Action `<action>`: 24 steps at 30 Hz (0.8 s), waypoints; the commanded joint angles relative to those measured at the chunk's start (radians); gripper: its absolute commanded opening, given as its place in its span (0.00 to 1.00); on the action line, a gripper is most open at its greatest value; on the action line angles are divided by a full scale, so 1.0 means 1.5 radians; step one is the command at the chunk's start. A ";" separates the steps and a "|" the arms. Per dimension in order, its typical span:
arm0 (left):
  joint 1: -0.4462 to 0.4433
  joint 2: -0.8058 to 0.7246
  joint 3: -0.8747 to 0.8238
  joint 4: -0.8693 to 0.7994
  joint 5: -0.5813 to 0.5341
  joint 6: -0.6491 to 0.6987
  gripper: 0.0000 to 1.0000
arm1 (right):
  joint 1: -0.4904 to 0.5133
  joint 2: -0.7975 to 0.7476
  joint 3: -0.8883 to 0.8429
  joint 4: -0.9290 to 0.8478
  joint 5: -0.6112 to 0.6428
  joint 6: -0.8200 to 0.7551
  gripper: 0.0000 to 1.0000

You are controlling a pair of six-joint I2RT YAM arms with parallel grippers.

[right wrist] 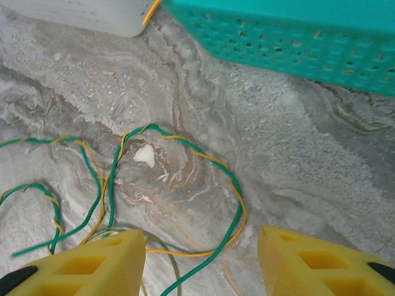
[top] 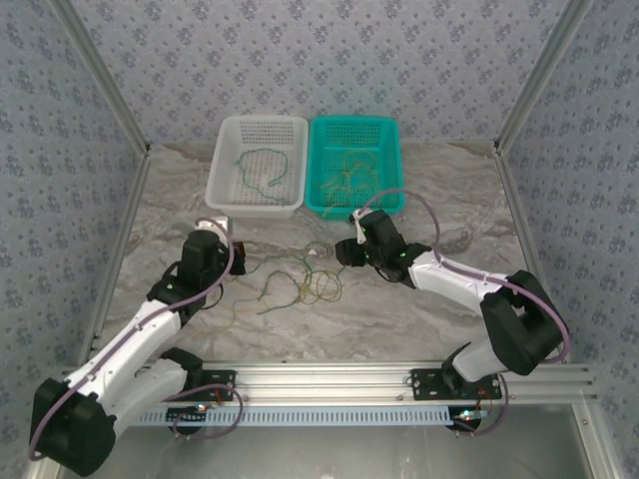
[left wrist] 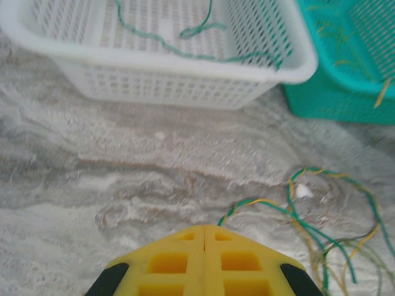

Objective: Untangle the cables

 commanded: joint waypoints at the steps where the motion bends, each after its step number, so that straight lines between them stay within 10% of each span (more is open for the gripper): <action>1: 0.002 -0.033 0.039 0.032 0.034 0.008 0.00 | 0.028 0.001 0.013 0.001 -0.015 -0.021 0.54; 24: -0.001 -0.025 0.183 0.196 0.301 -0.024 0.00 | 0.101 -0.066 0.108 0.095 -0.097 -0.387 0.72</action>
